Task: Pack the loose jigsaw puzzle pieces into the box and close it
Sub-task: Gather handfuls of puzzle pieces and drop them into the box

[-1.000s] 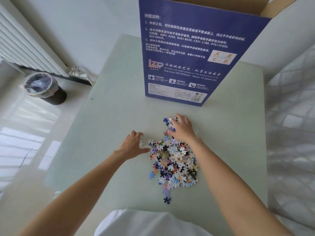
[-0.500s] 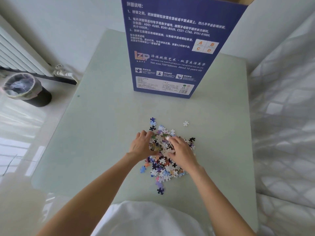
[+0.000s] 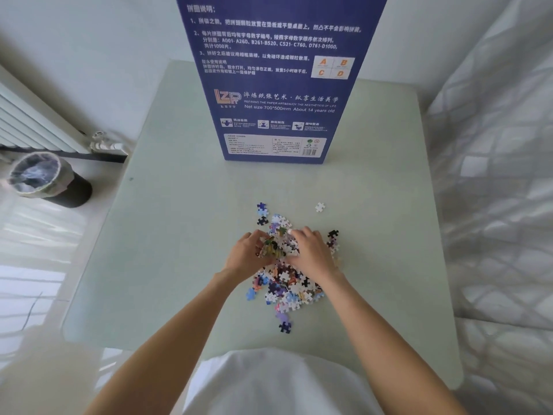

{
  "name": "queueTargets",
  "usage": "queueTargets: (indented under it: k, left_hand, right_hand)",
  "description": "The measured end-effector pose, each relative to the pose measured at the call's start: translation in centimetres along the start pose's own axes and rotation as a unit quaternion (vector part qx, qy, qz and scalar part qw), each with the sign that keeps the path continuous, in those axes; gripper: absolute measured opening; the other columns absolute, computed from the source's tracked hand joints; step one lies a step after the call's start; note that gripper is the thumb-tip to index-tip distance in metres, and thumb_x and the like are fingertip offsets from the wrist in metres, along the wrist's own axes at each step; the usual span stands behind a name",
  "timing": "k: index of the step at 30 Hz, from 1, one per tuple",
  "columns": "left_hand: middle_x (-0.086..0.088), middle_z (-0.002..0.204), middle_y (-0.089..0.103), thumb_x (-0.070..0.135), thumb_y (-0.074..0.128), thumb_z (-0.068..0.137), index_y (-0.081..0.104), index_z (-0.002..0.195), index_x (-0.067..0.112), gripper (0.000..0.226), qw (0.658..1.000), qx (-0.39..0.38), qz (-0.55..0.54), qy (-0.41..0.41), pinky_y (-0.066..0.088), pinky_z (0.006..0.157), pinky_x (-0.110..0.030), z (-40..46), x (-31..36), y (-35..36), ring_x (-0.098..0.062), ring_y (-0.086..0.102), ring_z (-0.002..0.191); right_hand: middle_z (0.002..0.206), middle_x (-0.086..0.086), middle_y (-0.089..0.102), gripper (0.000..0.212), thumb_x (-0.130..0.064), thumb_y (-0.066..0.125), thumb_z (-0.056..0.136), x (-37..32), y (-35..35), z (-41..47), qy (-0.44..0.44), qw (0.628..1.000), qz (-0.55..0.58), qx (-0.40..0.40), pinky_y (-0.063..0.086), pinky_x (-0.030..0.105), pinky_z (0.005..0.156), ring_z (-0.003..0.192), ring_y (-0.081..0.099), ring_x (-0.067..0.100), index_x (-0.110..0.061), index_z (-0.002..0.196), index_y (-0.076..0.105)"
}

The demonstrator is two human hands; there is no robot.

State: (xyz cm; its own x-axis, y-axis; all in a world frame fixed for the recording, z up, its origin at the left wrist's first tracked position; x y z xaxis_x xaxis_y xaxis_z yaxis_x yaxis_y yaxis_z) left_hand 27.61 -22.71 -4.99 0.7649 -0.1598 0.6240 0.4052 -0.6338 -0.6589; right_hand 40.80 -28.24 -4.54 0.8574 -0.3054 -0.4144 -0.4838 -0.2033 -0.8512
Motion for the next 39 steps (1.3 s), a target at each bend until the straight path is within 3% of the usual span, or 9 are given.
queueTargets:
  k: [4, 10, 15, 21, 24, 27, 32, 39]
  left_hand:
    - [-0.004, 0.116, 0.055, 0.030, 0.078, 0.073, 0.052, 0.122, 0.019, 0.057, 1.000, 0.000, 0.001, 0.000, 0.050, 0.086, -0.034, 0.0, 0.5, 0.1, -0.019, 0.060, 0.093]
    - [-0.002, 0.105, 0.068, 0.023, 0.074, 0.078, 0.061, 0.113, 0.017, 0.038, 1.000, 0.026, -0.001, -0.007, 0.046, 0.072, -0.022, 0.1, 0.7, -0.6, -0.012, 0.060, 0.081]
    - [0.002, 0.097, 0.071, 0.021, 0.074, 0.079, 0.066, 0.105, 0.020, 0.027, 0.998, 0.066, -0.002, 0.017, 0.049, 0.072, -0.023, -0.3, 0.4, -2.4, -0.011, 0.061, 0.079]
    - [0.002, 0.104, 0.070, 0.022, 0.072, 0.080, 0.066, 0.110, 0.022, 0.031, 0.996, 0.077, 0.026, 0.030, 0.051, 0.079, -0.027, -0.3, 0.3, -3.2, -0.014, 0.064, 0.085]
    - [0.000, 0.108, 0.068, 0.024, 0.070, 0.082, 0.065, 0.114, 0.020, 0.033, 0.996, 0.058, 0.050, 0.047, 0.050, 0.082, -0.028, -0.3, 0.7, -2.8, -0.016, 0.065, 0.089]
    - [-0.003, 0.108, 0.067, 0.020, 0.068, 0.084, 0.064, 0.116, 0.018, 0.033, 0.995, 0.044, 0.069, 0.054, 0.048, 0.083, -0.027, -0.4, 0.8, -2.3, -0.018, 0.065, 0.090]
    - [-0.003, 0.105, 0.071, 0.023, 0.068, 0.085, 0.062, 0.121, 0.020, 0.037, 0.997, 0.047, 0.059, 0.033, 0.051, 0.085, -0.031, -0.8, -0.3, -2.2, -0.021, 0.067, 0.091]
    - [-0.003, 0.100, 0.072, 0.025, 0.067, 0.085, 0.062, 0.121, 0.023, 0.037, 0.997, 0.055, 0.044, 0.012, 0.053, 0.081, -0.029, -1.1, -1.3, -2.2, -0.020, 0.068, 0.086]
  right_hand:
    - [0.119, 0.001, 0.056, 0.051, -0.031, 0.068, 0.081, 0.0, -0.3, 0.3, -0.004, 0.999, 0.008, 0.035, 0.046, 0.025, 0.088, 0.106, 0.050, 0.017, -0.014, 0.125, 0.050]
    - [0.103, 0.001, 0.062, 0.035, -0.030, 0.067, 0.082, -0.2, -1.1, 0.3, 0.003, 0.998, 0.040, 0.053, 0.046, 0.021, 0.078, 0.089, 0.056, 0.013, -0.012, 0.111, 0.059]
    - [0.104, 0.005, 0.055, 0.027, -0.020, 0.067, 0.083, 0.0, -2.5, -0.2, 0.009, 0.993, 0.092, 0.079, 0.038, 0.016, 0.069, 0.068, 0.045, 0.008, -0.007, 0.106, 0.062]
    - [0.106, 0.004, 0.056, 0.024, -0.022, 0.065, 0.085, 0.2, -2.3, -0.9, 0.003, 0.993, 0.093, 0.067, 0.044, 0.018, 0.082, 0.079, 0.053, 0.010, -0.009, 0.105, 0.063]
    - [0.120, 0.004, 0.052, 0.053, -0.041, 0.066, 0.080, -0.3, -0.7, -1.3, 0.001, 0.998, 0.055, 0.022, 0.046, 0.028, 0.092, 0.103, 0.052, 0.017, -0.012, 0.123, 0.054]
    - [0.128, 0.006, 0.045, 0.078, -0.060, 0.063, 0.073, -0.8, 0.3, -1.5, 0.018, 1.000, -0.022, -0.005, 0.047, 0.030, 0.088, 0.112, 0.045, 0.022, -0.016, 0.134, 0.041]
    - [0.124, 0.009, 0.046, 0.068, -0.050, 0.066, 0.077, -1.6, 0.5, -1.2, 0.057, 0.998, -0.023, 0.021, 0.046, 0.027, 0.080, 0.109, 0.046, 0.023, -0.015, 0.129, 0.040]
    - [0.114, 0.004, 0.057, 0.049, -0.034, 0.069, 0.081, -1.5, 0.4, -0.2, 0.073, 0.996, 0.039, 0.037, 0.048, 0.028, 0.082, 0.098, 0.056, 0.018, -0.011, 0.120, 0.052]
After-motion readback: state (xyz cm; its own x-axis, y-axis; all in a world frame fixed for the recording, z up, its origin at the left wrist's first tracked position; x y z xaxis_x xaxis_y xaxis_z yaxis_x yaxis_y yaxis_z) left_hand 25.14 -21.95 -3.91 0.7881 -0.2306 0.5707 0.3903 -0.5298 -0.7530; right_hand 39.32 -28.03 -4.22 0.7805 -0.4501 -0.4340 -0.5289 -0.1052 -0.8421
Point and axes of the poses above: each hand's wrist, its own z-axis towards the middle knuckle, its own y-axis out of the palm, x = y × z, the point moved 8 cm from there along z, towards the middle knuckle
